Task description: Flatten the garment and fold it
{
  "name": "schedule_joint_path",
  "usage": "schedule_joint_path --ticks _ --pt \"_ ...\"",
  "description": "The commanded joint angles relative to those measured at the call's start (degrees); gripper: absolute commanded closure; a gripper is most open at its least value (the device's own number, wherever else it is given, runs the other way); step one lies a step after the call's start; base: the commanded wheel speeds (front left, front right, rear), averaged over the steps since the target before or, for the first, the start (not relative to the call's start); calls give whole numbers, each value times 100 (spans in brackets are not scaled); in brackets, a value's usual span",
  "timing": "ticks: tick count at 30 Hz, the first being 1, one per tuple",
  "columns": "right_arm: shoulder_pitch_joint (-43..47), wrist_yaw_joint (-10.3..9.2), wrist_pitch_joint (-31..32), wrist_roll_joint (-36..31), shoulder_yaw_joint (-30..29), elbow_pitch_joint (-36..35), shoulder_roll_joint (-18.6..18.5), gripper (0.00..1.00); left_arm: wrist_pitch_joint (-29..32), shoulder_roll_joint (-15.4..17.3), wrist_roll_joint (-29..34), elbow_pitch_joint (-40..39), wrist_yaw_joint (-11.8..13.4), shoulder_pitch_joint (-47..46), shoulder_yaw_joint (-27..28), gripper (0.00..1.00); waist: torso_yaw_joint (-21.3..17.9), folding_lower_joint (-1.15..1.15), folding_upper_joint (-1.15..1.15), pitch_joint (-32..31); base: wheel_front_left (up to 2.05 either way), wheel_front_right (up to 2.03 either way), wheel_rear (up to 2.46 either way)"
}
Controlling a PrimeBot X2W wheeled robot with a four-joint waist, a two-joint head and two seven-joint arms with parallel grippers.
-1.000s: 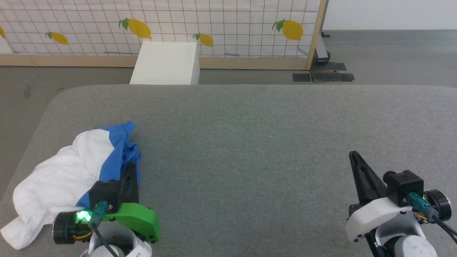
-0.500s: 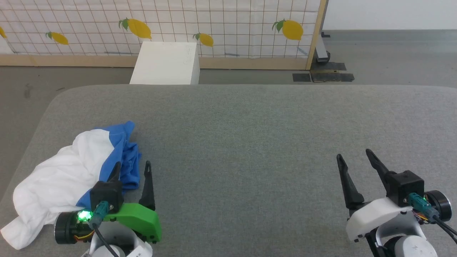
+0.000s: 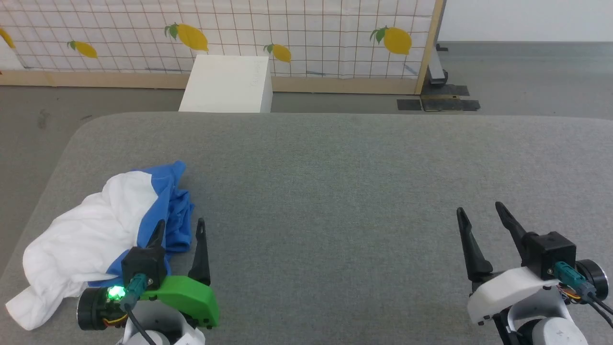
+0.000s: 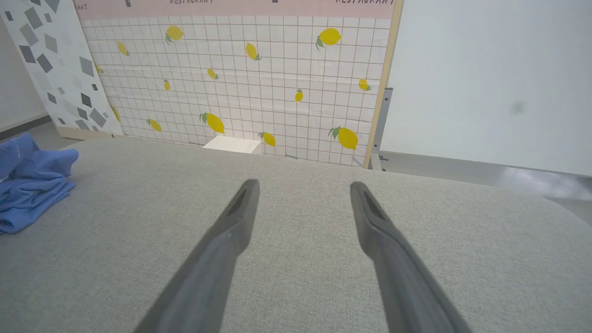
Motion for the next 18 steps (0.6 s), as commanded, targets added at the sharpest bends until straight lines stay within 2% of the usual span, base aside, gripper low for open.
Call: schedule_joint_path --ticks 1,18 --pt "73 -2 -66 64 -20 37 2 0 -60 2 -60 46 33 -29 -14 0 45 0 6 -1 0 0 0" --pt "162 -3 -265 232 -44 203 2 0 -258 31 -229 157 96 34 23 0 677 0 11 -34 0 0 0"
